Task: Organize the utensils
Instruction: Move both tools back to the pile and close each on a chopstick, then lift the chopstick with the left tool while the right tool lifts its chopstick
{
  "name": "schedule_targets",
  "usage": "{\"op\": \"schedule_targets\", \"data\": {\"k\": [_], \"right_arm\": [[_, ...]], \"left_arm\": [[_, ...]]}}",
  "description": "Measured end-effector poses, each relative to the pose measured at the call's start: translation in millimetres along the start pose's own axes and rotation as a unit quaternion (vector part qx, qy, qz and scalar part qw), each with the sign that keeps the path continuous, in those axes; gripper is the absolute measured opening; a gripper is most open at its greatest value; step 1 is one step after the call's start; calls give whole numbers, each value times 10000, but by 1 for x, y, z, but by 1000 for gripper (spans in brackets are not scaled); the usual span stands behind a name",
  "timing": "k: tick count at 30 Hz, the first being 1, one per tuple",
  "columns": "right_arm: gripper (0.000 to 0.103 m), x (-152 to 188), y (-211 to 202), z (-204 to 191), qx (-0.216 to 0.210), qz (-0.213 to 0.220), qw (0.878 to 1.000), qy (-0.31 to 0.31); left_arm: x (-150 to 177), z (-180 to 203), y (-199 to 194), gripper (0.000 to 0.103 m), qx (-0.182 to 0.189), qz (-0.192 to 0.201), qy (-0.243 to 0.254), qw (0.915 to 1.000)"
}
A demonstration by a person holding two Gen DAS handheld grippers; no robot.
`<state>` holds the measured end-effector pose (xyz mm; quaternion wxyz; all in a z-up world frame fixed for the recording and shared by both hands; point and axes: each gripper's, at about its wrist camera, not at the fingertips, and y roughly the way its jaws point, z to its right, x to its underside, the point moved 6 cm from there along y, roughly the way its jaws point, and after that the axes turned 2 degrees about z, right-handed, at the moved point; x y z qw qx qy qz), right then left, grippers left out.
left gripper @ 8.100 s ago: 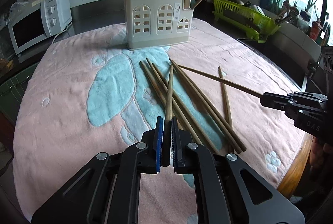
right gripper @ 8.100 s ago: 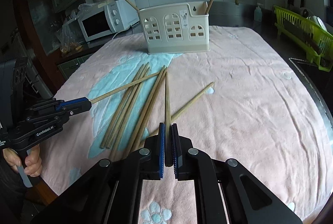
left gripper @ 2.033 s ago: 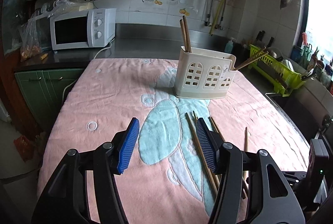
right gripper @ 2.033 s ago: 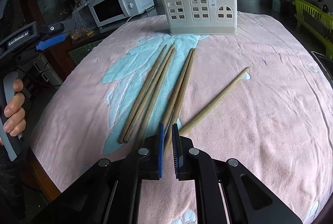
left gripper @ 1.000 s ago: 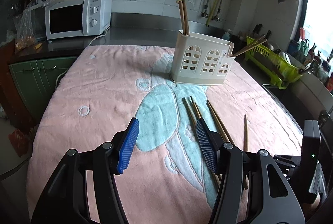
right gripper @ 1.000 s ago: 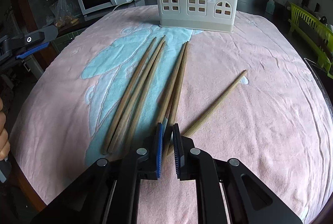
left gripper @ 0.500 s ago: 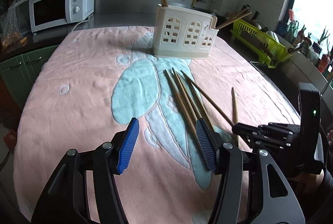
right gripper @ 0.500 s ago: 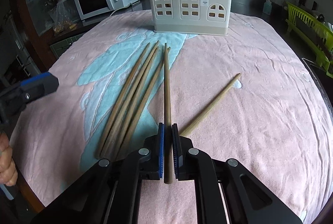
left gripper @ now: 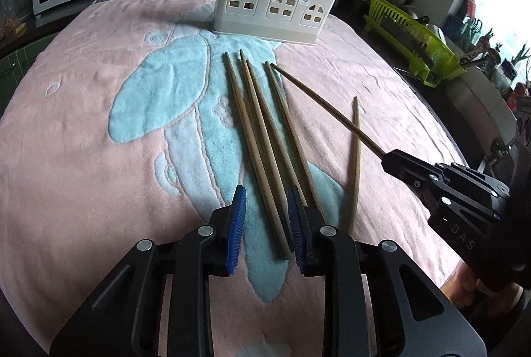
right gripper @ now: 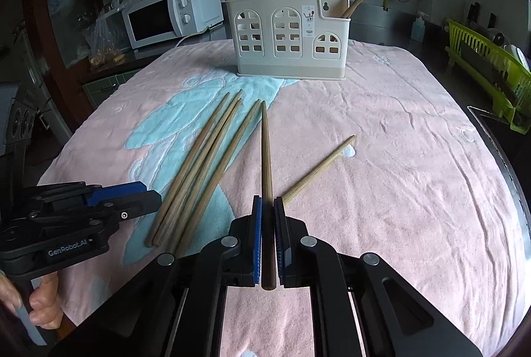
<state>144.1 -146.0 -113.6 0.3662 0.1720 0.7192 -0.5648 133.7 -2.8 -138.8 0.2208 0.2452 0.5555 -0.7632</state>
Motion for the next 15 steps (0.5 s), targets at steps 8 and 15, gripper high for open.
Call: {"op": "schedule_targets", "data": {"k": [8, 15], "right_arm": [[7, 0, -7, 6, -99, 118, 9999, 14], [7, -1, -14, 8, -115, 220, 9997, -18]], "left_arm": [[4, 2, 13, 23, -383, -93, -70, 9992], [2, 2, 15, 15, -823, -22, -67, 9966]]}}
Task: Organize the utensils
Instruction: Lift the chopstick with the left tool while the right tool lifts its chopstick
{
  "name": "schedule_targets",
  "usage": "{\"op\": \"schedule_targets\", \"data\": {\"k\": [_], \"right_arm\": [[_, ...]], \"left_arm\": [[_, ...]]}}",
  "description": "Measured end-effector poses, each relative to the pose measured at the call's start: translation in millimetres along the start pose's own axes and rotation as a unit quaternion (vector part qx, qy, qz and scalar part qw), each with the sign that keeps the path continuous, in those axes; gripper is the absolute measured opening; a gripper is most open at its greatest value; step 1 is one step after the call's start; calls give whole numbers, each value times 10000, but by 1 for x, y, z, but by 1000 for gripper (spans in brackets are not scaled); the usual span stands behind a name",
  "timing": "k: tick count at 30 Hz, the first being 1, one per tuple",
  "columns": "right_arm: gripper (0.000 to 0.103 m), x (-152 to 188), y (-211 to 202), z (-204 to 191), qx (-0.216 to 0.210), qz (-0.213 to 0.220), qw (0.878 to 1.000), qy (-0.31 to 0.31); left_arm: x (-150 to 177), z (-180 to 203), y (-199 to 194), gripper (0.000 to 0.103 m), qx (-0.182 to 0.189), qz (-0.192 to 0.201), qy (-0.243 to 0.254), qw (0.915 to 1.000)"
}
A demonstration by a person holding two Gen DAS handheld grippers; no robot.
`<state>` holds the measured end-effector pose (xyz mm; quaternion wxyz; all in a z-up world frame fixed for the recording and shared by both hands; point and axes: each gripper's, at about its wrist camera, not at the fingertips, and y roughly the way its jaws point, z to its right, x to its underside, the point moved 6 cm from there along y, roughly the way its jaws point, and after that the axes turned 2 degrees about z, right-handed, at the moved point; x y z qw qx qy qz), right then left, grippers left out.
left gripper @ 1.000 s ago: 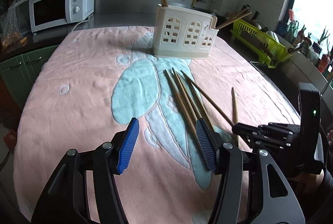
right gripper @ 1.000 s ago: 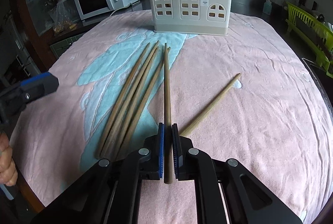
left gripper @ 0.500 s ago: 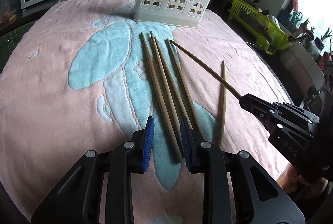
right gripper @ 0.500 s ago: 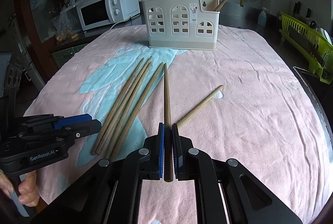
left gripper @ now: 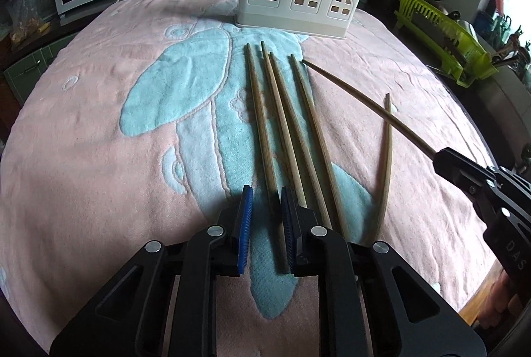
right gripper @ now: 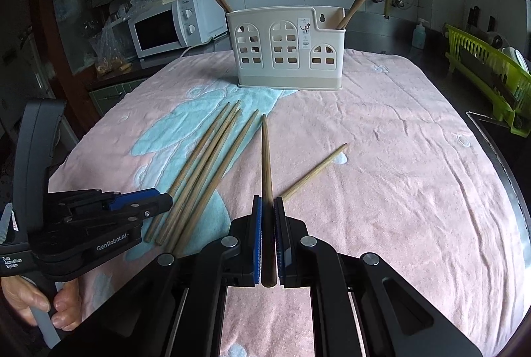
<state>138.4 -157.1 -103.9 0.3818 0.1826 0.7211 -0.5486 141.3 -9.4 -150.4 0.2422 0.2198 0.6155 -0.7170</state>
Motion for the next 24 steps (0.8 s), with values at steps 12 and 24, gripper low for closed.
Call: {"op": "schedule_targets", "data": {"k": [12, 24], "right_arm": [[7, -1, -3, 5, -17, 52, 10000, 18], [7, -33, -26, 15, -51, 517, 9986, 65]], "left_arm": [[-9, -2, 1, 5, -267, 145, 17, 9995], [-41, -13, -41, 5, 90, 1169, -117, 9930]]}}
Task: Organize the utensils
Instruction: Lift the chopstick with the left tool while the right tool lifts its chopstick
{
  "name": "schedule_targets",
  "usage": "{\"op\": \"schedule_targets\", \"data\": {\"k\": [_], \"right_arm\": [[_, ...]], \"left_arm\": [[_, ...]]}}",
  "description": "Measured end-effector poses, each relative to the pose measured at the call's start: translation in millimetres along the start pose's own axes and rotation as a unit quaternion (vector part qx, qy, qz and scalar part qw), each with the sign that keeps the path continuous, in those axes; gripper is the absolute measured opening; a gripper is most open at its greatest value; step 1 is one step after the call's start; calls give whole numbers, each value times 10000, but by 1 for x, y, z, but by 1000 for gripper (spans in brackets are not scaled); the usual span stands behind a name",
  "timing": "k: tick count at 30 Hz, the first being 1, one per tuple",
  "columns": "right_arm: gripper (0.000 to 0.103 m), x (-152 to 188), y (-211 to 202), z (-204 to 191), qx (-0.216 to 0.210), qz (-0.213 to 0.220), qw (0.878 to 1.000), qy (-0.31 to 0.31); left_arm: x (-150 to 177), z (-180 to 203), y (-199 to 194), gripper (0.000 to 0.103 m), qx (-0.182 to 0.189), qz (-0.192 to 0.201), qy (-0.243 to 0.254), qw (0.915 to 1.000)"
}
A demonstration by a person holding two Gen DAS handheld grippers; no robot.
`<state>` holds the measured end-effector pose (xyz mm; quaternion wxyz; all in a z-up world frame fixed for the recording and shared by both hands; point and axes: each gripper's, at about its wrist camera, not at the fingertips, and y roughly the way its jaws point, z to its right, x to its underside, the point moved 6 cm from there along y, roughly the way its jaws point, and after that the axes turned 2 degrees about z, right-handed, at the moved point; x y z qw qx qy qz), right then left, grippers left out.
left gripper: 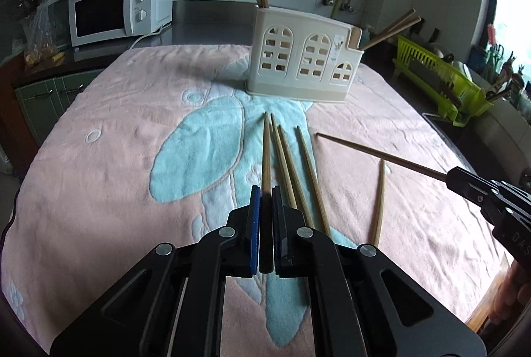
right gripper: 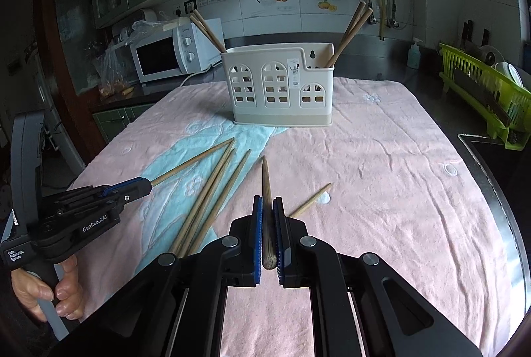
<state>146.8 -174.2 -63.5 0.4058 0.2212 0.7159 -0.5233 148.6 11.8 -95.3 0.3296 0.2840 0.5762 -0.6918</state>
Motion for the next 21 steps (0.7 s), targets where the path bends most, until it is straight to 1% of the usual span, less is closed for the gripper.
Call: {"op": "schedule_targets", "data": {"k": [3, 8, 12, 21], "right_arm": [[7, -10, -3, 1, -26, 117, 9999, 3], [7, -31, -2, 2, -120, 252, 9996, 24], [7, -50, 2, 3, -201, 353, 9992, 20], [7, -98, 15, 14, -448, 302, 9985, 25]], "left_arm": [[-8, -2, -5, 5, 97, 192, -51, 9998], [-30, 0, -16, 5, 212, 569, 41, 9981], [-50, 2, -20, 5, 442, 699, 39, 9966], [-95, 4, -23, 5, 568, 749, 273, 9952]]}}
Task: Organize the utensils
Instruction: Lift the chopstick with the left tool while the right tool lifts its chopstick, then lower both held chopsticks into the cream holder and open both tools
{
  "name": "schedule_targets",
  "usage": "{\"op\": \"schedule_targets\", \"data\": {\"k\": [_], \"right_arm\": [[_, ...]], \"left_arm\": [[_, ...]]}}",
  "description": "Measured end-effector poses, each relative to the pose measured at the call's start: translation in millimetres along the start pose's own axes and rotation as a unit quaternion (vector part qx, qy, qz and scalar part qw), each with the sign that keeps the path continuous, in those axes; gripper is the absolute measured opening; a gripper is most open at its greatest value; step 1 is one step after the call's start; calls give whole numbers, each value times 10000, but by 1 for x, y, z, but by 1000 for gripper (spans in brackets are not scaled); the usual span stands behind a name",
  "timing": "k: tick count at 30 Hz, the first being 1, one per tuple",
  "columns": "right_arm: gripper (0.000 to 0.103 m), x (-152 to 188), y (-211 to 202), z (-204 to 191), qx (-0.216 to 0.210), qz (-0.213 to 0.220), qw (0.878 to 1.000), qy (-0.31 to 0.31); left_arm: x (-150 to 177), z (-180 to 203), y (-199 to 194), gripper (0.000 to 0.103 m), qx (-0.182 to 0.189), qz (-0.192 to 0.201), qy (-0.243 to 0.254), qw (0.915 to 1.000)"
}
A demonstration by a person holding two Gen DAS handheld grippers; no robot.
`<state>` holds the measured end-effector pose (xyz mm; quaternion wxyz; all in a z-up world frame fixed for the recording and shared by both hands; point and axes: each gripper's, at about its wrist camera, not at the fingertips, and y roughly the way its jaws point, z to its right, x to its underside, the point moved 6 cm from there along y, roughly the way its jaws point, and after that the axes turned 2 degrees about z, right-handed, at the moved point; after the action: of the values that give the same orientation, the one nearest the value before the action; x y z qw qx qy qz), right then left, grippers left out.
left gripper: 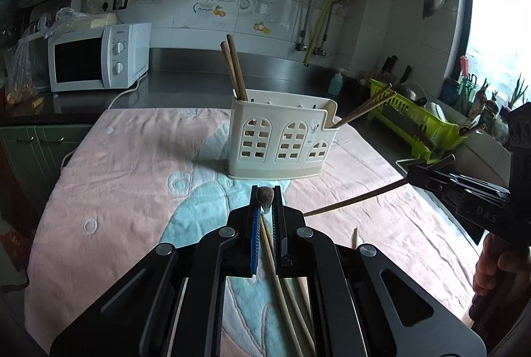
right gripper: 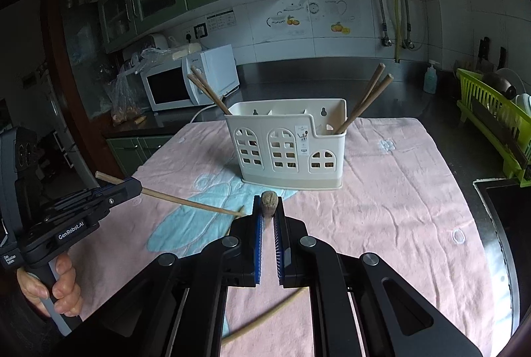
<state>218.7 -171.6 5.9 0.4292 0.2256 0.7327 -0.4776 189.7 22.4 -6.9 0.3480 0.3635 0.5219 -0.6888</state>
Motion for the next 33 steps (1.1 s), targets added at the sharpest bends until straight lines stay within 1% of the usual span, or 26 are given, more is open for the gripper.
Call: {"op": "schedule_targets", "data": {"k": [5, 9, 13, 18, 21, 24, 26, 30, 33], "right_arm": [[6, -40, -6, 7, -137, 31, 9998, -124], [6, -81, -21, 14, -61, 177, 9992, -342], [6, -115, -31, 23, 15, 244, 9985, -496], [7, -149, -29, 35, 291, 339, 9971, -612], [7, -158, -21, 42, 399, 336, 9967, -628], [7, -163, -8, 48, 487, 282, 9962, -661], [7, -164, 1, 52, 504, 228, 9964, -647], [7, -163, 21, 59, 477, 107, 9969, -613], [7, -158, 35, 61, 446, -27, 9970, -633]], "left_arm": [[-35, 3, -1, 5, 110, 116, 61, 9999], [-68, 7, -5, 5, 207, 295, 99, 9993], [-104, 16, -13, 5, 236, 655, 206, 9974], [-158, 30, -19, 5, 237, 1176, 240, 9925], [-187, 34, -14, 5, 105, 1502, 252, 9883], [-207, 33, 1, 5, -2, 1647, 178, 9862], [-217, 31, 14, 5, -188, 1740, 172, 9844], [-226, 24, 46, 5, -487, 1725, 123, 9837], [-226, 16, 70, 5, -548, 1571, 63, 9860]]}}
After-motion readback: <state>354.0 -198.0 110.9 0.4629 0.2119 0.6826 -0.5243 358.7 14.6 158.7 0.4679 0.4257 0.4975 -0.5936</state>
